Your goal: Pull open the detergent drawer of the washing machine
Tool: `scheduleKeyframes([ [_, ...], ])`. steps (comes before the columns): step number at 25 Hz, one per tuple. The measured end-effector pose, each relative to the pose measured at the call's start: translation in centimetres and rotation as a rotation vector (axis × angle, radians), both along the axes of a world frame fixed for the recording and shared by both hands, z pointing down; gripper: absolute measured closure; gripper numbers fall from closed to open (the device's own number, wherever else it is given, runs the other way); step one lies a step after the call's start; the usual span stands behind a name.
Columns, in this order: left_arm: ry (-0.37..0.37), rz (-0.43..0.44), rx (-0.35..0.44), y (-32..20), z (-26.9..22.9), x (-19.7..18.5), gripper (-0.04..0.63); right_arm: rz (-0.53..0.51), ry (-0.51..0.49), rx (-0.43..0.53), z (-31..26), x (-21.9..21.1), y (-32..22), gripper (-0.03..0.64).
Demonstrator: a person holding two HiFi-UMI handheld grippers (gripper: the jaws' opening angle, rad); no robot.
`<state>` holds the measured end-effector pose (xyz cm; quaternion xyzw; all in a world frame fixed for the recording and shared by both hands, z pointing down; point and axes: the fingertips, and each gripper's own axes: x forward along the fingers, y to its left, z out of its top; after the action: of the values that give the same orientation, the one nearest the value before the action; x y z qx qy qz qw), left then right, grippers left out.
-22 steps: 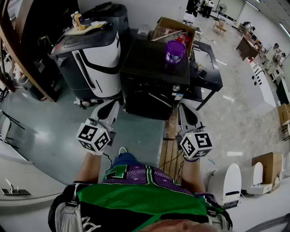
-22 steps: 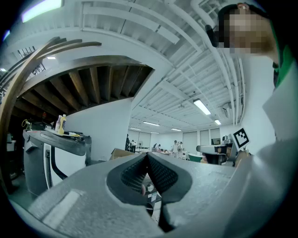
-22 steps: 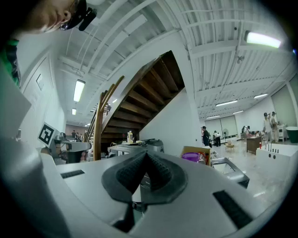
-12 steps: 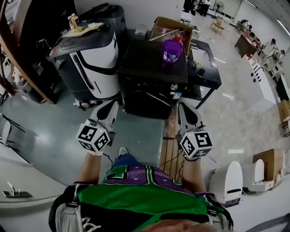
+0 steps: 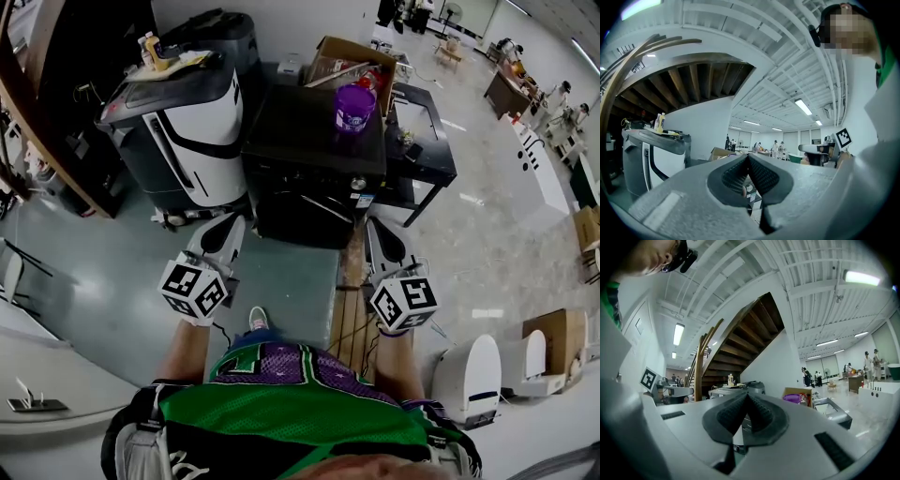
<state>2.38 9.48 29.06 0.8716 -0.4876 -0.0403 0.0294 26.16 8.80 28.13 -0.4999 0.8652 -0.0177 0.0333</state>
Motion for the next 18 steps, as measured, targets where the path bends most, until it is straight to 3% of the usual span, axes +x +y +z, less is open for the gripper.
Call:
scheduleKeyframes([
  [12, 0.012, -0.014, -0.006, -7.2, -0.3, -5.2, 0.579, -0.006, -0.019, 0.031, -2.2, -4.8, -7.0, 0.617],
  [18, 0.031, 0.021, 0.011, -12.4, -0.8, -8.5, 0.579, 0.006, -0.009, 0.040, -2.8, -8.6, -11.9, 0.617],
])
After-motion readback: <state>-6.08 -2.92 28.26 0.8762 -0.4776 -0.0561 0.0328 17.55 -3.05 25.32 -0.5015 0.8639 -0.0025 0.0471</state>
